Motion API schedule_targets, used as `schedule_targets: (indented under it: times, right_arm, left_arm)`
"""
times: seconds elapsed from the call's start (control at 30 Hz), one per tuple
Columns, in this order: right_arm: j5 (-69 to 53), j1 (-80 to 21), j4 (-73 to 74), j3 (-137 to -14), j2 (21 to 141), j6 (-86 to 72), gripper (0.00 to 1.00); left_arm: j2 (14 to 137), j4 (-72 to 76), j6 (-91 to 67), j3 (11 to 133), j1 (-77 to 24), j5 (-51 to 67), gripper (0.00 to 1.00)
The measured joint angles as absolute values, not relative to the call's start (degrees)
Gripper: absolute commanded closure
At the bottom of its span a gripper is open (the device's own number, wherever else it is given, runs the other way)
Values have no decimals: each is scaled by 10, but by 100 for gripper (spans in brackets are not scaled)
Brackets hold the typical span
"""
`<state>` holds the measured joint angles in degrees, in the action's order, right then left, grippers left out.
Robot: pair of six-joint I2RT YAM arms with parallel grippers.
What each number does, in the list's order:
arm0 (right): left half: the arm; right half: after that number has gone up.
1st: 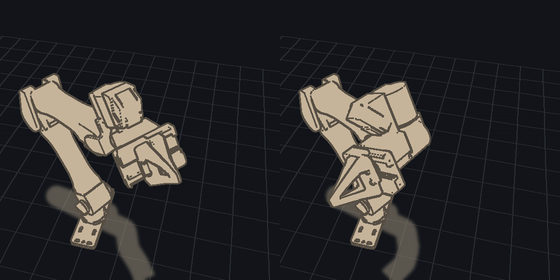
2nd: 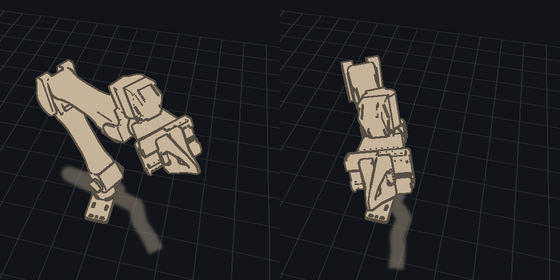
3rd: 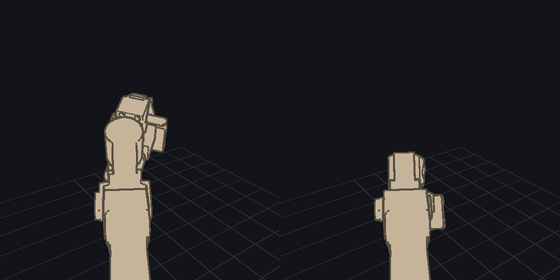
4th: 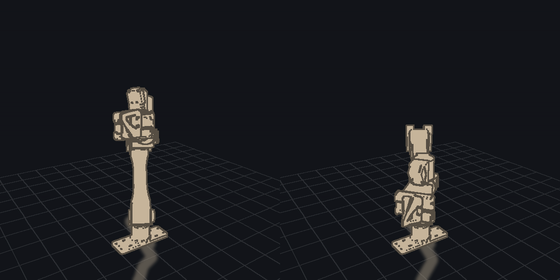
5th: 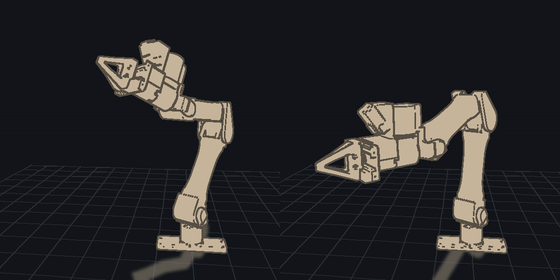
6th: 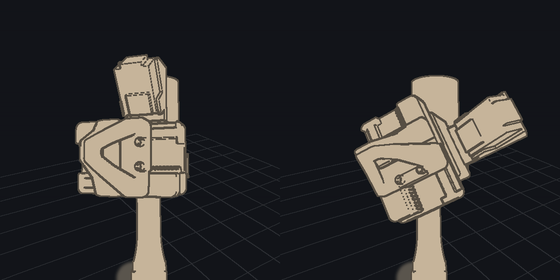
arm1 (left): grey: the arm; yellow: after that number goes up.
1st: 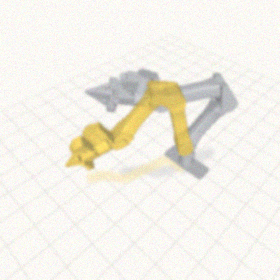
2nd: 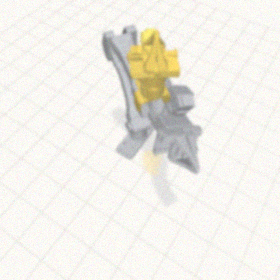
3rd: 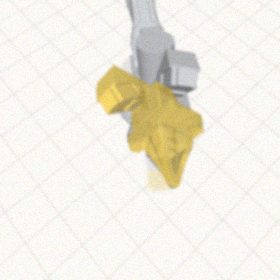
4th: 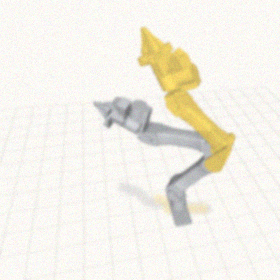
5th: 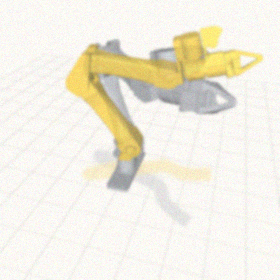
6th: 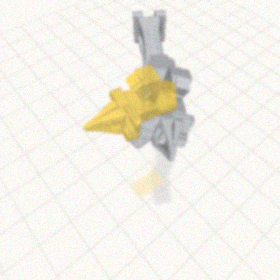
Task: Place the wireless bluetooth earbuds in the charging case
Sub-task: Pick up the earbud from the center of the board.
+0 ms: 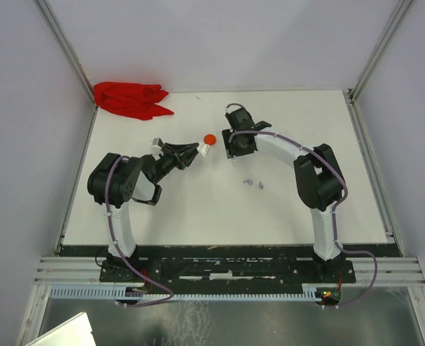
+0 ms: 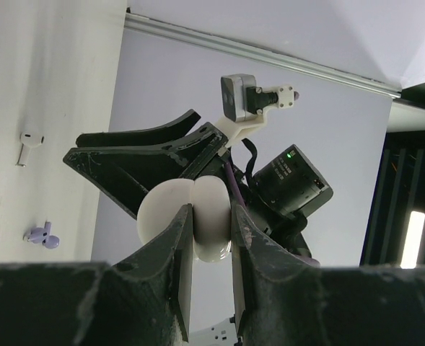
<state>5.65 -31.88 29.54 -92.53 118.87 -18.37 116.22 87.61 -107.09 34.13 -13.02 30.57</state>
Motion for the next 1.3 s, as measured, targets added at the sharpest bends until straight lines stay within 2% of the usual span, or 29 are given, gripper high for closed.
schedule_targets:
  times: [0.7, 1.3]
  right_arm:
    - [53, -322, 361, -994, 1268, -215, 52]
    - [60, -322, 377, -1023, 1284, -214, 60]
  left_arm:
    - [1158, 876, -1070, 333, -120, 308, 97]
    - [1158, 876, -1070, 333, -116, 317, 97]
